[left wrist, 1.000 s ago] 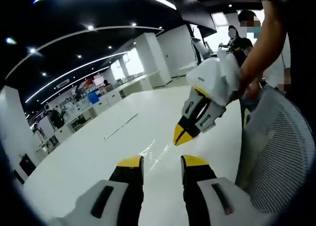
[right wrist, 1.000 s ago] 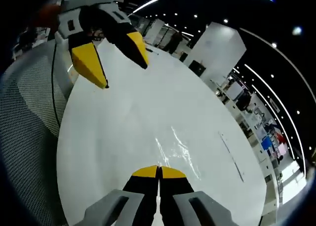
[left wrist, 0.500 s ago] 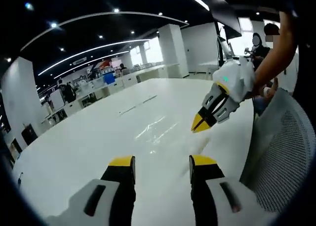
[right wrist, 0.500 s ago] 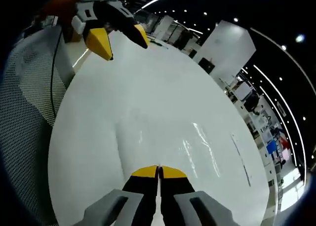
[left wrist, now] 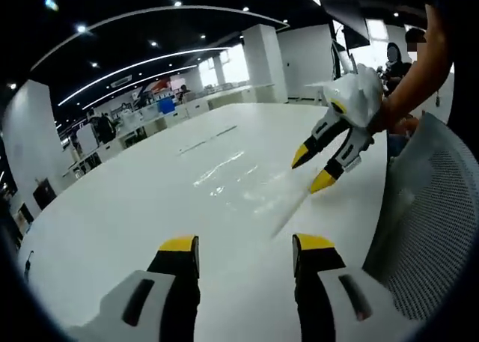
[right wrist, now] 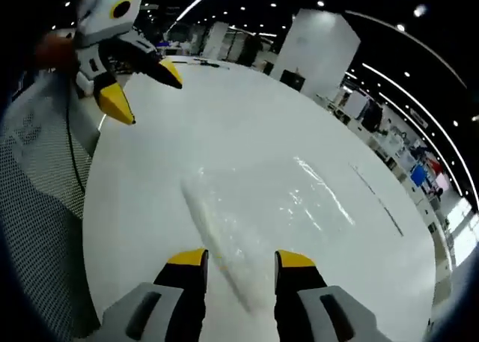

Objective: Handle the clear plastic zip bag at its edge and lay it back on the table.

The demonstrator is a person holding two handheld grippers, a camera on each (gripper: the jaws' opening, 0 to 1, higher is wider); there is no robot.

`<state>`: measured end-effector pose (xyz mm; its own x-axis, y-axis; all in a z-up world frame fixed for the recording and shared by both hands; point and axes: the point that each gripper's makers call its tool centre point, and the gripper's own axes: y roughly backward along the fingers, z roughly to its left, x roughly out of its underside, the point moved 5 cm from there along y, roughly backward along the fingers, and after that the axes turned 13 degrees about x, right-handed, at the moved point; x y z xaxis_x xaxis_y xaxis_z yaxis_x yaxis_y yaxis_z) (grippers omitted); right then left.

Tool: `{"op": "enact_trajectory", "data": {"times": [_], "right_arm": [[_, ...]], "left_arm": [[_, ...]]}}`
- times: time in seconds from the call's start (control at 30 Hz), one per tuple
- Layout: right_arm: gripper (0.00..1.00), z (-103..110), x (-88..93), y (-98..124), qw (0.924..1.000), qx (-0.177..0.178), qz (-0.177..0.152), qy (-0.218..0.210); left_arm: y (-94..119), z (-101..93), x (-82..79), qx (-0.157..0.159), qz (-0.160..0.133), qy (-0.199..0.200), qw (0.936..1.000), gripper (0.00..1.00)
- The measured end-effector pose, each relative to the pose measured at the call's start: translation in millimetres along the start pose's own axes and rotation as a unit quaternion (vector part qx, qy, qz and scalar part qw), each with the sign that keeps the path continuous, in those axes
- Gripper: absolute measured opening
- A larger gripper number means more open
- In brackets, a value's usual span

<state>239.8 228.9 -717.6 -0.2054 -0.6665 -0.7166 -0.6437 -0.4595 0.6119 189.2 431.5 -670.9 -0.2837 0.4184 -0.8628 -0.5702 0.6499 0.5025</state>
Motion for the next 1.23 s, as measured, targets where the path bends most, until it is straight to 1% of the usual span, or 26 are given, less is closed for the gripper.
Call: {"op": "enact_trajectory", "data": {"times": [0.07, 0.1, 0.13, 0.2, 0.27, 0.33, 0.4, 0.47, 0.53, 0.6, 0.67, 0.73, 0.87, 0.97, 1.17, 1.23], "right_arm": [[0.47, -1.6, -0.2, 7.4, 0.9997, 0.004, -0.009, -0.021], [0.51, -1.5, -0.3, 12.9, 0.9989, 0.002, -0.015, -0.045], [0.57, -1.6, -0.4, 17.3, 0.9986, 0.001, -0.019, -0.049], [0.64, -4.0, 1.9, 27.5, 0.9981, 0.010, -0.021, -0.056], [0.66, -4.4, 4.3, 35.5, 0.9975, 0.008, -0.026, -0.065], [0.70, -5.3, 9.2, 42.1, 0.9976, 0.013, -0.028, -0.062], [0.74, -6.6, 15.0, 46.0, 0.9978, 0.016, -0.026, -0.058], [0.79, -7.1, 19.1, 49.2, 0.9978, 0.020, -0.023, -0.059], [0.83, -8.7, 23.3, 53.5, 0.9965, 0.028, -0.024, -0.075], [0.85, -10.0, 26.3, 57.4, 0.9953, 0.034, -0.027, -0.087], [0.87, -12.4, 28.5, 60.6, 0.9945, 0.047, -0.030, -0.089], [0.89, -13.9, 30.2, 62.5, 0.9938, 0.053, -0.031, -0.093], [0.91, -17.4, 34.3, 67.0, 0.9921, 0.064, -0.032, -0.103], [0.94, -18.7, 34.9, 70.3, 0.9899, 0.074, -0.037, -0.115], [0.99, -17.7, 33.4, 71.1, 0.9897, 0.078, -0.041, -0.113], [1.00, -17.2, 33.8, 70.4, 0.9898, 0.077, -0.041, -0.113]], "left_arm": [[-0.2, 1.0, -4.5, -0.007, -0.004, -0.008, 0.9999, 0.51], [-0.8, -0.3, -8.7, -0.008, -0.015, -0.004, 0.9999, 0.52], [-1.9, -1.5, -10.0, -0.005, -0.022, -0.002, 0.9998, 0.54], [-4.8, -2.6, -11.1, -0.002, -0.021, 0.005, 0.9998, 0.59], [-7.3, -2.8, -11.3, -0.001, -0.021, 0.012, 0.9997, 0.62], [-9.3, -5.2, -9.7, 0.002, -0.024, 0.017, 0.9996, 0.63], [-10.8, -8.2, -8.0, 0.008, -0.019, 0.013, 0.9997, 0.66], [-12.2, -8.3, -5.3, 0.013, -0.016, 0.010, 0.9997, 0.67], [-13.1, -8.1, -4.9, 0.015, -0.018, 0.009, 0.9997, 0.69], [-13.2, -8.5, -4.9, 0.015, -0.020, 0.007, 0.9997, 0.73], [-14.0, -8.1, -3.3, 0.012, -0.017, 0.004, 0.9998, 0.78], [-14.5, -9.7, -3.8, 0.014, -0.016, 0.002, 0.9998, 0.81], [-15.2, -11.7, -4.6, 0.017, -0.019, 0.004, 0.9997, 0.83], [-13.9, -6.5, -2.7, 0.012, -0.020, 0.007, 0.9997, 0.85], [-12.8, -7.7, -5.9, 0.002, -0.026, -0.001, 0.9996, 0.92], [-13.0, -8.3, -6.0, 0.002, -0.026, 0.000, 0.9997, 0.93]]}}
